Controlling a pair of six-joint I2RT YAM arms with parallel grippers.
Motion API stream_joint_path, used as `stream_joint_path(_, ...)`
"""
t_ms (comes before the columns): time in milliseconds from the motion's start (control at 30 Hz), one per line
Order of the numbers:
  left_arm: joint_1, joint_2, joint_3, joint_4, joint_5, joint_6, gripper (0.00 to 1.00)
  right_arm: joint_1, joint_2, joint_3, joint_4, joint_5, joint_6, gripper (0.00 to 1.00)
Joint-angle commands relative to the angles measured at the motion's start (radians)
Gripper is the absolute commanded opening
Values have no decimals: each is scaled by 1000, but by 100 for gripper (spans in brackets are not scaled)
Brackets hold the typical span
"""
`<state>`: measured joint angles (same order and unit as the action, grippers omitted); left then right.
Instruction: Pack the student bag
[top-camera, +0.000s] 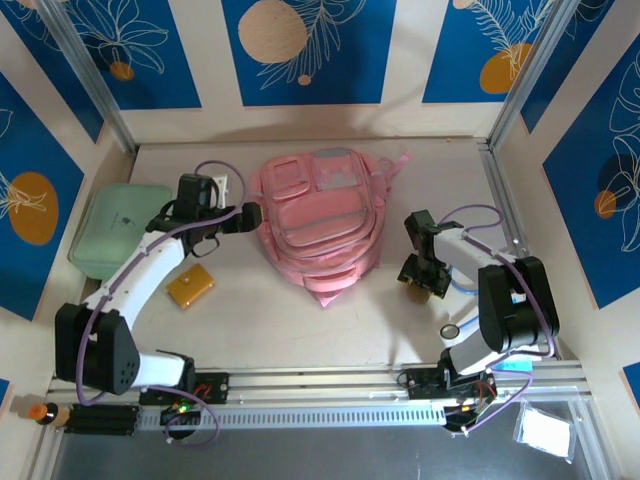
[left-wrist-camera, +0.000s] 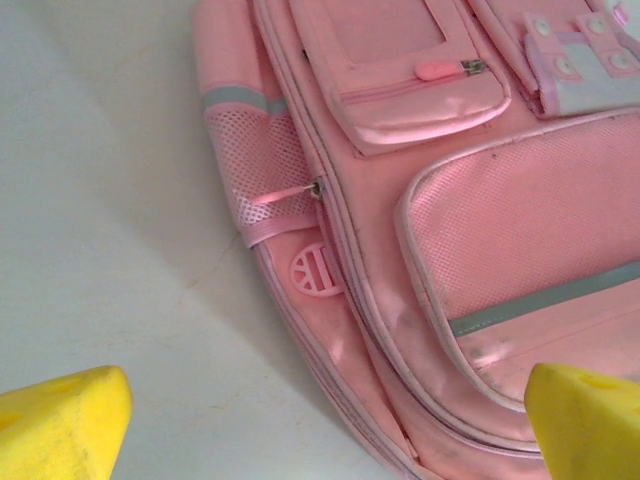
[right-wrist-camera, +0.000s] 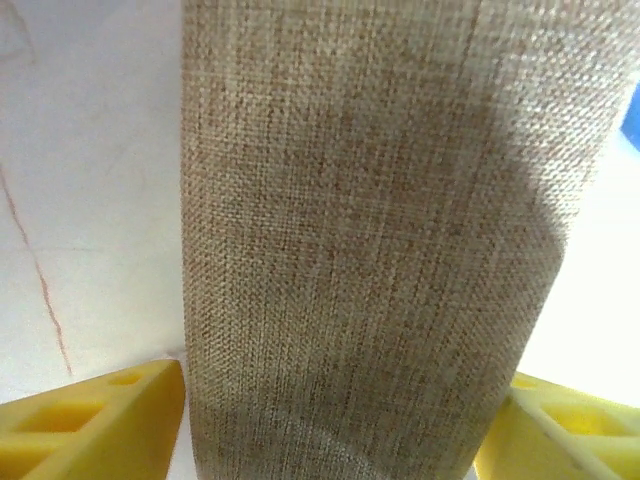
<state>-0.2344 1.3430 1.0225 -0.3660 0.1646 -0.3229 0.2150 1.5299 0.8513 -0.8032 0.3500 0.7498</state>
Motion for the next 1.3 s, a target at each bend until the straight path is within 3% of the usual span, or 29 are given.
stream_joint_path(0,10,23,40,3,82,17,100,-8,-14,4,18,-37,31,61)
stream_joint_path(100,0,57,73,-9,168,22,100,-8,-54,-11,45,-37,23,46)
stream_joint_path(333,-142,135,145,12,200,116,100,-15,-196,-41,118,-76,-8,45)
stream_joint_path(433,-230,196,196,-3,202,234,94,-16,-254,-56,155,-111,-20,45)
stream_joint_path(600,-365,333,346,-110,65,441,88,-17,-308,-58,168,-142,-27,45)
stream_joint_path(867,-470,528,551,-303,-101,723,74,-26,-345,-78,189,-173,-4,45)
stream_joint_path(967,-491,577,602,-345,-149,766,71,-29,-357,-89,196,-178,0,44)
stream_joint_path(1067,-501,627,659,-386,-204,770,54,-34,-372,-100,207,-185,3,44)
stream_joint_path(1267,-510,687,724,-416,-293,767,45,-52,-384,-110,234,-219,6,43)
